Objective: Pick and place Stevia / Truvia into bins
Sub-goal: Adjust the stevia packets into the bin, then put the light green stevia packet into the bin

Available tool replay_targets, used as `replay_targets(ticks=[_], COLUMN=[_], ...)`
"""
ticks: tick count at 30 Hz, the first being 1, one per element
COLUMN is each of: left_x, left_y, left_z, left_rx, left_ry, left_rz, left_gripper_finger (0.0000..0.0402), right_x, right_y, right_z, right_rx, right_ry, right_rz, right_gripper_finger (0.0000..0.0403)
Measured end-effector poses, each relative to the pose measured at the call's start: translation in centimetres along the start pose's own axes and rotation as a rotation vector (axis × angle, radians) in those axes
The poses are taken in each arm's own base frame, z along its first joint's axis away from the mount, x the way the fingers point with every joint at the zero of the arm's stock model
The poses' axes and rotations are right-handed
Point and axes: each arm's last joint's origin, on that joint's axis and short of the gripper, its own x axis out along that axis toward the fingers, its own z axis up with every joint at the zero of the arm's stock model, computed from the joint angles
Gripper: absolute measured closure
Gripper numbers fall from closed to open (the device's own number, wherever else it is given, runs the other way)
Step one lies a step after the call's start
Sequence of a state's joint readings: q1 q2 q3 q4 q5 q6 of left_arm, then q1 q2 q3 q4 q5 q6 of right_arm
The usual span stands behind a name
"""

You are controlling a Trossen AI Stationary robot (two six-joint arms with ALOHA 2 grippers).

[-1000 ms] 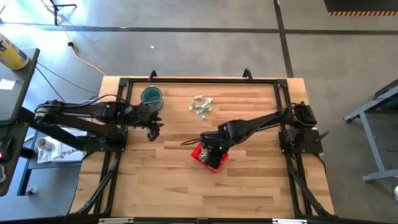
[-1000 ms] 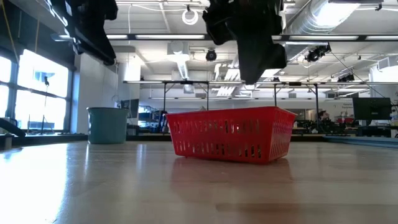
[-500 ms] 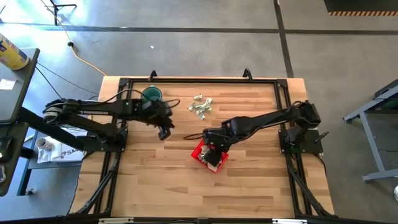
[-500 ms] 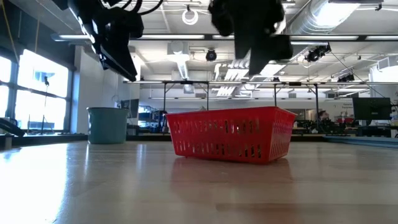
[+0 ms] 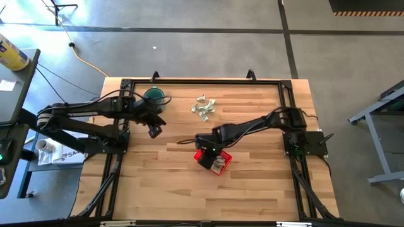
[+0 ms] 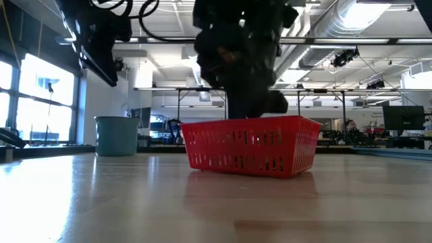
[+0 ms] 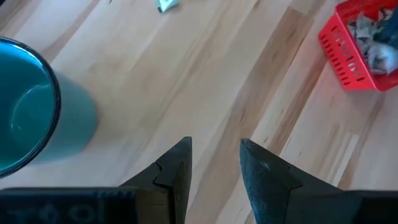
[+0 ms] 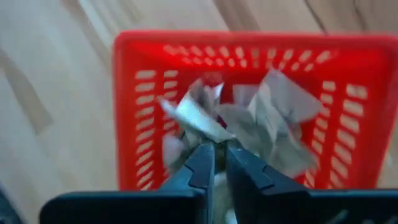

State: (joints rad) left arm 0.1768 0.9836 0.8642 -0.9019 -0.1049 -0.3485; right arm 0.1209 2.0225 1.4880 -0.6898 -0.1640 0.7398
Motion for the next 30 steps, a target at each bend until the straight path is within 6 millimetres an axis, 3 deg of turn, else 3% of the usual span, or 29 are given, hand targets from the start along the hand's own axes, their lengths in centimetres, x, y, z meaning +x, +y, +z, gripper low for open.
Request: replay_targets(ticks=[7, 13, 18, 30], left_x=[-0.3, -0.3, -0.3, -0.3], left_y=[0.2, 0.2, 0.2, 0.2], left_z=[-0.3, -0.4, -0.4, -0.2], left_rx=[-0.004, -0.003, -0.002, 0.003], left_ry=[0.005, 0.016, 0.009, -0.018], left_rz=[0.012, 0.017, 0.027, 0.041], left_gripper_finger=[0.0234, 0.0234, 0.0234, 0.0234], right_x=[1.4, -0.4, -2.0, -0.3], right_y=[-0.4, -0.2, 1.3, 1.4], right_z=[1.5, 1.7, 1.1, -2.1], right_rx=[0.015, 0.011, -0.074, -0.104], right_ry=[-0.072, -0.07, -0.013, 0.12], right_rz=[0.038, 0.019, 0.047, -0.002], right_gripper_finger=[0.0398, 0.0387, 0.0392, 0.0393])
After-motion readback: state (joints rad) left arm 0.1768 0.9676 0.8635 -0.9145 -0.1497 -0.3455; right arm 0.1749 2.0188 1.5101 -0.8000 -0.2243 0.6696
